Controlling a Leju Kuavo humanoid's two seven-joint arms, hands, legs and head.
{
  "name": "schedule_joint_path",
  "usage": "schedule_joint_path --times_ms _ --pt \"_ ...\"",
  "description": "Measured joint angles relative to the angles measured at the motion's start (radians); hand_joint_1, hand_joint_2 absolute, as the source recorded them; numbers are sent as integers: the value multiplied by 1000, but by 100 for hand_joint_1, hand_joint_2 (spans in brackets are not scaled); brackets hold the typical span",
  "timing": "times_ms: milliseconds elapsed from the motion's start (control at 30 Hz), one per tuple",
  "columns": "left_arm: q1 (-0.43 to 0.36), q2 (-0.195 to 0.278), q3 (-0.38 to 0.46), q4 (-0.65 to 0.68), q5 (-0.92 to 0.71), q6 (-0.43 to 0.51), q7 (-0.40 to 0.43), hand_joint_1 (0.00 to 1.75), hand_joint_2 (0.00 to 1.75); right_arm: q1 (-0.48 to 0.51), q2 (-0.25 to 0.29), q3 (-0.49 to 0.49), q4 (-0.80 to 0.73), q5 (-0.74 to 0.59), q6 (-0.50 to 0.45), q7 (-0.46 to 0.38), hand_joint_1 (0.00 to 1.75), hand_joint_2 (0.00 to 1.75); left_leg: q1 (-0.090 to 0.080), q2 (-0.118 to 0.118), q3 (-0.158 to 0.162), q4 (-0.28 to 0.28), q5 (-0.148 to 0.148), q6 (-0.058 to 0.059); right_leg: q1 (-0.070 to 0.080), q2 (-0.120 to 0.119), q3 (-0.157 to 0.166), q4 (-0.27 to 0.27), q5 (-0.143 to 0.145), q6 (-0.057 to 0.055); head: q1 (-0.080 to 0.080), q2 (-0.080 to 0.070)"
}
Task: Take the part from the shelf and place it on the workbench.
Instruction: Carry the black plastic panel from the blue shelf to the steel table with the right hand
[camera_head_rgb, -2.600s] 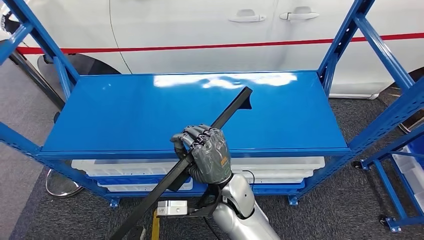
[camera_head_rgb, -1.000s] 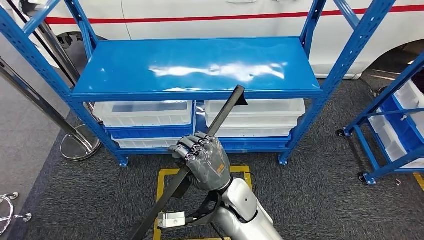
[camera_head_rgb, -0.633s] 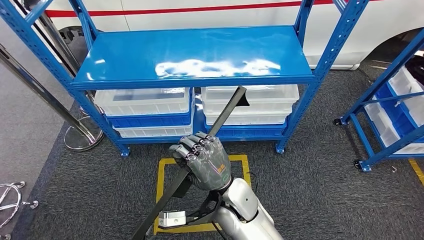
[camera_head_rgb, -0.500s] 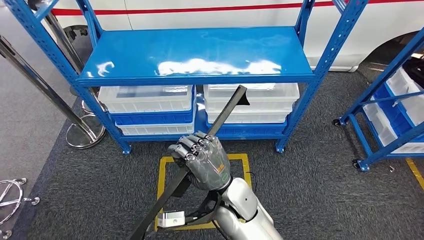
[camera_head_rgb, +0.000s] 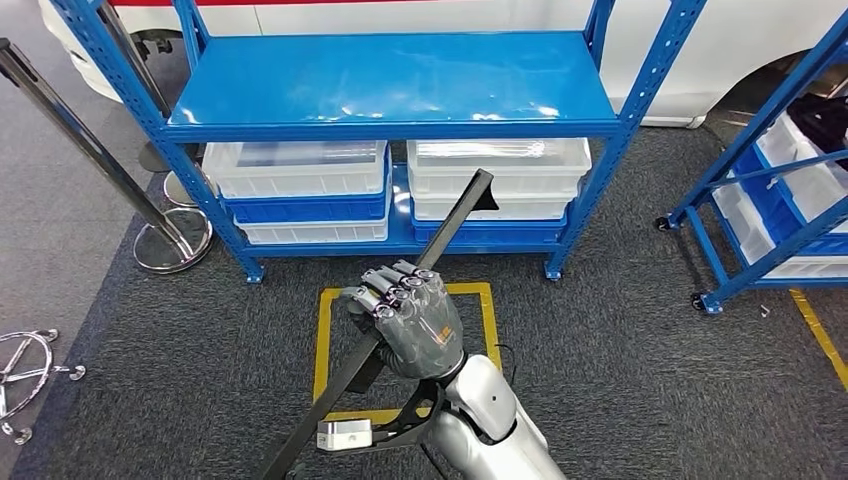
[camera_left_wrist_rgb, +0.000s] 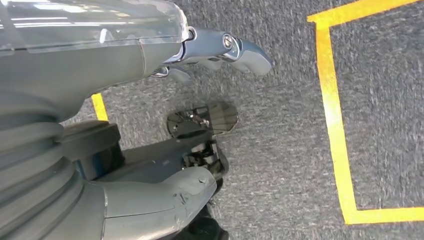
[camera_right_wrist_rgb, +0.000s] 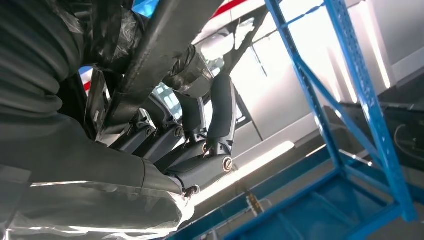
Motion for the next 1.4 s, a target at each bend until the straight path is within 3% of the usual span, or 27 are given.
schedule_joint_path --times_ms 67,100,200,233,267,300,400,467,533,600,633,700,733,767,800,833,900,933,1000,1067,1100,1167,1233,1267,1300,1333,1400 --pt "0 0 -1 0 0 1 0 0 175 0 0 0 0 0 0 0 175 175 2 -2 -7 4 -6 -11 -4 -3 -7 -8 16 -14 0 0" --pt "1 1 -1 0 0 1 0 0 175 0 0 0 1 0 0 0 175 175 3 -4 -16 26 -31 -17 -7 -6 -12 -13 25 -23 0 0" --pt "3 1 -1 0 0 2 0 0 175 -1 1 0 2 0 0 0 175 175 9 -6 -68 197 -154 -35 -10 -10 -36 -15 47 -36 -1 0" --pt "3 1 -1 0 0 2 0 0 175 0 1 0 2 0 0 0 175 175 12 -6 -79 254 -176 -40 -10 -11 -45 -12 53 -36 -1 0" --pt "3 1 -1 0 0 2 0 0 175 0 1 0 3 0 0 0 175 175 14 -6 -77 282 -179 -44 -11 -12 -55 -9 58 -34 -1 0" --pt "3 1 -1 0 0 2 0 0 175 0 1 0 4 1 0 0 175 175 17 -6 -57 272 -163 -46 -12 -12 -63 -5 63 -32 -1 0" --pt "1 2 -1 0 1 2 -1 0 175 -1 1 0 4 2 0 2 175 175 20 -8 73 87 -106 -48 -15 -12 -85 11 71 -22 0 0" --pt "0 2 -2 0 2 1 -2 0 175 -1 1 0 4 3 0 2 175 175 16 -13 117 9 -107 -41 -13 -11 -94 16 79 -9 0 0" --pt "1 1 -2 0 4 1 -2 0 175 -1 1 0 4 3 0 3 175 175 14 -14 116 0 -102 -27 -12 -11 -99 16 89 7 0 0" --pt "1 1 -2 0 4 1 -2 0 175 -2 1 0 4 3 0 4 175 175 16 -11 106 -5 -88 -5 -14 -8 -109 36 65 18 0 0" --pt "0 1 -2 0 5 1 -2 0 175 -2 0 0 4 3 0 4 175 175 17 -9 98 -8 -79 7 -14 -6 -123 70 30 21 0 0" --pt "-1 1 -2 0 5 1 -2 0 175 -2 0 0 4 3 0 5 175 175 13 -7 77 -6 -64 20 -15 -4 -162 191 -60 25 0 0" --pt "-1 1 -2 0 5 1 -2 0 175 -1 -1 0 5 3 0 5 175 175 11 -6 65 -4 -56 22 -15 -4 -179 252 -89 27 0 0" --pt "-1 1 -2 0 5 1 -2 0 175 -1 -2 0 6 3 0 5 175 175 9 -6 52 -1 -49 22 -15 -4 -184 290 -96 28 0 0" --pt "-1 1 -2 0 5 1 -2 0 175 -1 -2 0 6 3 0 5 175 175 7 -6 39 3 -42 21 -15 -4 -172 295 -82 27 0 0" --pt "-1 1 -2 0 5 1 -2 0 175 -1 -2 0 7 3 0 5 175 175 7 -6 27 8 -36 20 -15 -4 -141 263 -54 25 0 0" --pt "-1 0 -2 0 5 2 -2 0 175 -2 -2 0 7 3 0 5 175 175 5 -6 7 20 -26 13 -12 -4 -49 136 -16 16 0 0" --pt "-1 0 -2 0 6 2 -2 0 175 -3 -1 0 7 3 0 5 175 175 4 -7 0 23 -20 9 -9 -3 -13 79 -15 11 0 0" --pt "-2 0 -2 0 6 5 -1 0 175 -4 0 0 7 4 0 5 175 175 2 -7 -6 23 -6 -3 -3 -1 11 24 -25 3 -1 0" --pt "-2 1 -2 0 8 6 0 0 175 -6 0 0 7 4 0 4 175 175 3 -7 -10 21 4 -16 -5 -2 -1 18 -9 -9 0 0" --pt "-1 1 -2 0 8 7 1 0 175 -7 1 0 7 4 0 3 175 175 4 -8 -17 30 -10 -22 -7 -3 -9 16 1 -18 -1 0" --pt "-1 2 -1 0 9 7 2 0 175 -8 2 0 8 5 0 3 175 175 8 -10 -43 98 -89 -33 -11 -7 -30 13 24 -32 -1 0" --pt "-1 2 -1 0 11 7 3 0 175 -8 3 0 8 6 0 3 175 175 10 -10 -74 225 -178 -44 -9 -8 -59 14 46 -38 -1 0" --pt "-1 3 -1 0 12 7 3 0 175 -8 3 0 9 6 0 3 175 175 10 -10 -80 276 -193 -47 -9 -8 -75 16 56 -38 -1 0" --pt "-1 3 -1 0 14 7 3 0 175 -8 3 0 9 6 0 4 175 175 10 -10 -72 300 -186 -48 -8 -8 -90 18 67 -37 -1 0" --pt "-1 3 -1 0 15 7 2 0 175 -8 3 0 10 6 0 4 175 175 10 -10 -46 288 -161 -48 -8 -8 -105 20 77 -35 -1 0" --pt "-3 4 -1 0 17 7 1 0 175 -9 3 0 11 6 0 6 175 175 9 -10 52 169 -122 -40 -7 -8 -130 27 94 -30 -1 0"
